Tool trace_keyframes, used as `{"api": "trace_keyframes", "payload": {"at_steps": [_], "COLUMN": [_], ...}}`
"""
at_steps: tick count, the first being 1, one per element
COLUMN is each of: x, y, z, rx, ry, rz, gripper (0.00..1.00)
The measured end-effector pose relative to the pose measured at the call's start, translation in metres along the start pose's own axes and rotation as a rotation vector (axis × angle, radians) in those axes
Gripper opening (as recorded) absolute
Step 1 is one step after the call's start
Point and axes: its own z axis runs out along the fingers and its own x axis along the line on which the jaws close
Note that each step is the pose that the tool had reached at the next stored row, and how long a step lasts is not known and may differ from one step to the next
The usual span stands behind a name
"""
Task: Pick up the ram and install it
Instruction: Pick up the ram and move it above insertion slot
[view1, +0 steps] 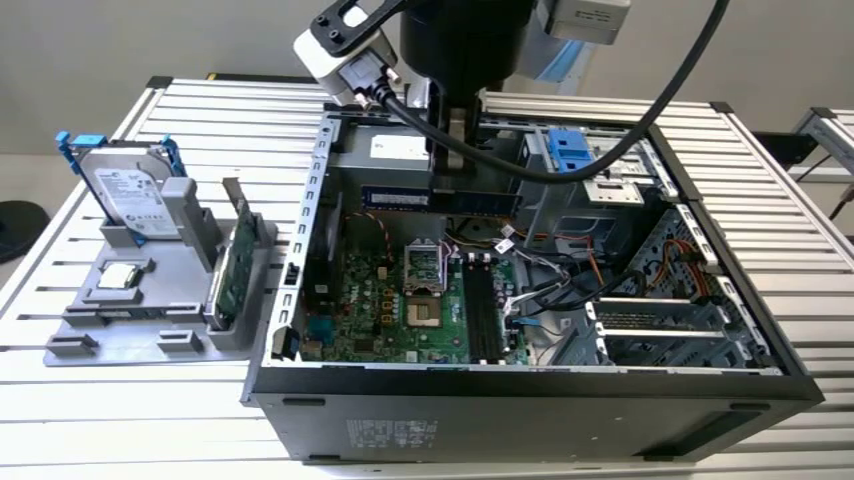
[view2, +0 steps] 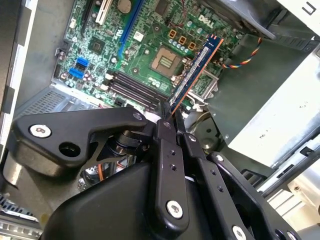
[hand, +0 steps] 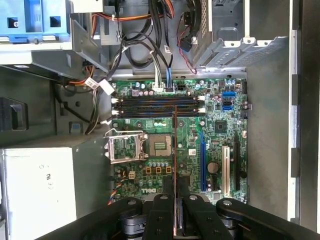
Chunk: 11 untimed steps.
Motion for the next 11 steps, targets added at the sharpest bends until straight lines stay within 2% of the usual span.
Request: {"api": "trace_keyframes", "payload": {"at_steps": [11], "x": [0.0028], "y": [-0.0001], "z": [0.0011], "rx": [0.0], "ry": [-0.0001], "rz": [0.0], "gripper": [0.0]}}
